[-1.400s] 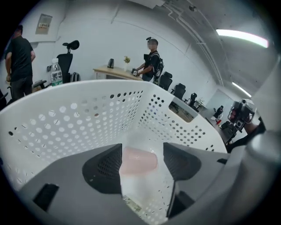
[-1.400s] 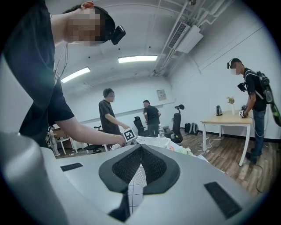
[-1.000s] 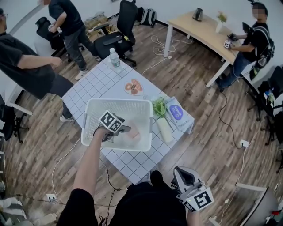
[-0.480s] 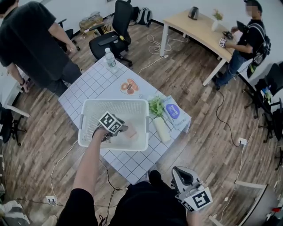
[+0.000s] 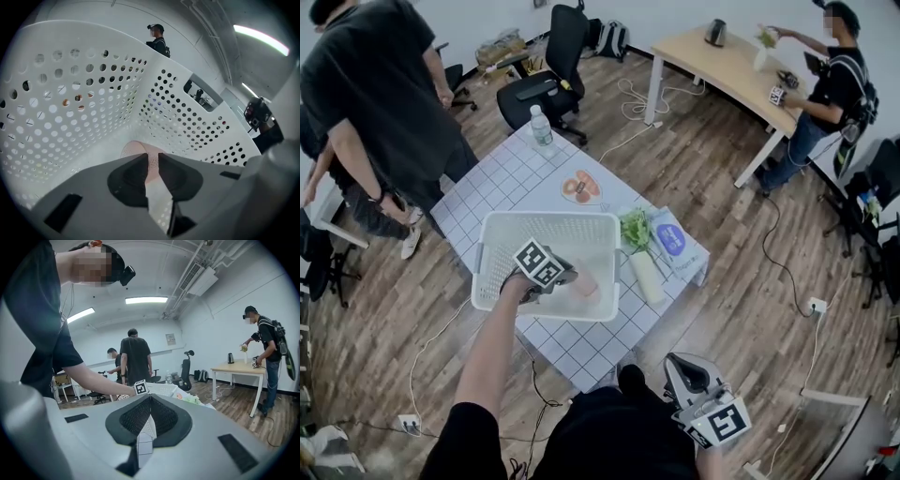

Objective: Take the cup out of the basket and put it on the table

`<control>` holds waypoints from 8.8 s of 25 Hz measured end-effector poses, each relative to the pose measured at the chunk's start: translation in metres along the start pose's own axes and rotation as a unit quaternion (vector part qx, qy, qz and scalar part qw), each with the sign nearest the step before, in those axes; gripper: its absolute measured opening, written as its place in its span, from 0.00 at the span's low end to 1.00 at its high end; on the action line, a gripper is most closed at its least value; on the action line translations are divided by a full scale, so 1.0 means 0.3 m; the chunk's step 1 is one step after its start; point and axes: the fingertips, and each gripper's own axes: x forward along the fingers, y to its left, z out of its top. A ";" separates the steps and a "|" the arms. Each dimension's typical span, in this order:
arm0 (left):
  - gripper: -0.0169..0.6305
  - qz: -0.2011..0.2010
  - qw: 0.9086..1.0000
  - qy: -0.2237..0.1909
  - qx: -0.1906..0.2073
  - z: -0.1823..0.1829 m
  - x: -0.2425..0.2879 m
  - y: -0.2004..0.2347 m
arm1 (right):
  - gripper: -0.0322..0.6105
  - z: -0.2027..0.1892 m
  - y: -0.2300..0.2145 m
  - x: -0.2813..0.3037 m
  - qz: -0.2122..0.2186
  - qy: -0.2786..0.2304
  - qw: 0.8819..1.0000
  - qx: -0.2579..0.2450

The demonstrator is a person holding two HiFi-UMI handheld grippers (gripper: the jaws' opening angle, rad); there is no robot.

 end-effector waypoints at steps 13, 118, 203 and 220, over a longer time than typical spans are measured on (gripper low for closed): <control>0.06 0.013 1.000 -0.005 0.016 0.043 -0.033 -0.020 | 0.09 0.014 -0.008 -0.011 0.001 -0.010 1.000 -0.002; 0.06 0.219 0.974 -0.013 0.063 -0.436 -0.008 -0.726 | 0.09 -0.033 0.222 0.136 0.141 0.000 0.990 -0.019; 0.04 0.264 0.805 -0.521 -0.104 -0.264 -0.658 -0.917 | 0.09 -0.028 0.274 0.193 0.179 0.009 0.983 -0.029; 0.04 0.240 0.828 -0.495 -0.109 -0.267 -0.551 -1.019 | 0.09 0.074 0.303 0.365 0.260 0.031 0.956 -0.134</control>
